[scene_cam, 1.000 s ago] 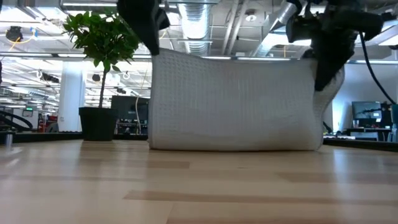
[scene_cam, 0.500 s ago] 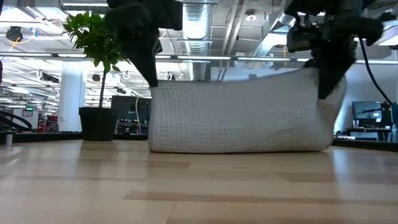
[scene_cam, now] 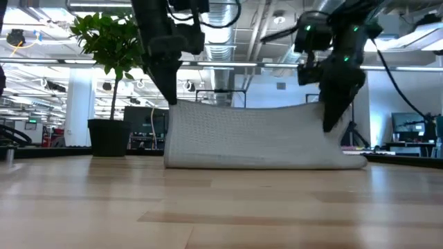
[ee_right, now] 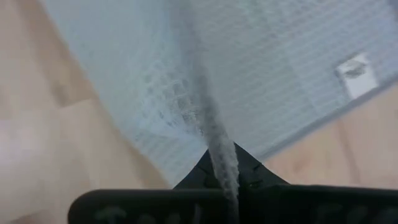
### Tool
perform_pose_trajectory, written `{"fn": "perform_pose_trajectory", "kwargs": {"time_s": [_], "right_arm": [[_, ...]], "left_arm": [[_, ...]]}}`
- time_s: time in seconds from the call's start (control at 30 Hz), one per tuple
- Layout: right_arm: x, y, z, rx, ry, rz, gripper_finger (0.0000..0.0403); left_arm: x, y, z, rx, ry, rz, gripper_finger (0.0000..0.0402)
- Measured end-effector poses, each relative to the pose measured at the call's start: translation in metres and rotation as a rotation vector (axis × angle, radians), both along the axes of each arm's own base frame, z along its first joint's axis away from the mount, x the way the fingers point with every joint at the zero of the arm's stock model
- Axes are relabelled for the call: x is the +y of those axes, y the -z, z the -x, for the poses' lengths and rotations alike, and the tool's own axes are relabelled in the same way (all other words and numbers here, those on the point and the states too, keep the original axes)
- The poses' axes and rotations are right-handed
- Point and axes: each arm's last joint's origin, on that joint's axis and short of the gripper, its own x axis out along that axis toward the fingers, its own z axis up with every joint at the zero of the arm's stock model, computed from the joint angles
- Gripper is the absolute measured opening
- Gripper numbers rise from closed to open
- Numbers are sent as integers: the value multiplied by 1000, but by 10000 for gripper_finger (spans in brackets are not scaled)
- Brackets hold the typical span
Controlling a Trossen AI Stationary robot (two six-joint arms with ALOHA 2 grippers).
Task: Fold microfiber towels
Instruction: Fold the gray microfiber towel
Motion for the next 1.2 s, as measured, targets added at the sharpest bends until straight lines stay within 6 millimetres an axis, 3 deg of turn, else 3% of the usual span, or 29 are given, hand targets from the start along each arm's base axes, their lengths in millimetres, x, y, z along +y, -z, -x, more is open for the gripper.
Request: {"fn": "perform_pose_trajectory", "kwargs": {"time_s": [0.6, 0.83, 1.2], "right_arm": [[-66, 23, -15, -43, 80, 158, 9], [-78, 19, -12, -80, 127, 185, 20], [-80, 18, -15, -112, 119, 205, 82]], "left_arm": [[77, 19, 2, 49, -282, -94, 0], [85, 18, 4, 58, -311, -164, 0], [88, 17, 4, 84, -253, -237, 0]]}}
